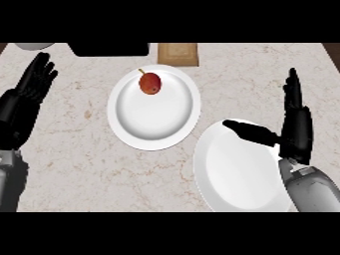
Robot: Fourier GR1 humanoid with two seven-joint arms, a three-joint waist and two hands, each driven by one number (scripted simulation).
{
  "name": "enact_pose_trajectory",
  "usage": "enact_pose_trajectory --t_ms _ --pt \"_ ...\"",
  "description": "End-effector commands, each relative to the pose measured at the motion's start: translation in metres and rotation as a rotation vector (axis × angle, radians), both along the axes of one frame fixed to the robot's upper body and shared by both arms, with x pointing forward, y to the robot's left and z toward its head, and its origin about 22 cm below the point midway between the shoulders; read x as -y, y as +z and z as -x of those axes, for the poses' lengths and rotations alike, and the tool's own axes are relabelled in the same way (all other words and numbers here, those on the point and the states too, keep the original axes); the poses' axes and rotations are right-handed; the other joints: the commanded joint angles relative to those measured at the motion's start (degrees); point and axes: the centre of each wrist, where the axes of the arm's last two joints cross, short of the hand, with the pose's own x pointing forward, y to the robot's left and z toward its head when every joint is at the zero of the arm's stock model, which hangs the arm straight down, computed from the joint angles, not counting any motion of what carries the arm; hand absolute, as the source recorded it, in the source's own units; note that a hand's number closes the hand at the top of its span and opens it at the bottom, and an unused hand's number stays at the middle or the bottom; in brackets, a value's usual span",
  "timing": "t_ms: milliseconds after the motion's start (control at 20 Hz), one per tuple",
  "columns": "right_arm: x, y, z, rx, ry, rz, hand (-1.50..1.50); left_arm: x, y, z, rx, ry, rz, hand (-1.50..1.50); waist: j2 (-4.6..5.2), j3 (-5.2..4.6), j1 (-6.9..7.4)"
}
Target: Pick the pear from the plate and place it in the plate
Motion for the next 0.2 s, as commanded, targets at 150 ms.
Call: enact_pose_trajectory --t_ms 150 --pt "0.033 -0.02 0.024 0.005 -0.046 0.084 -1.5 0.008 -0.013 0.0 0.011 -0.014 -0.002 0.0 0.16 0.0 0.36"
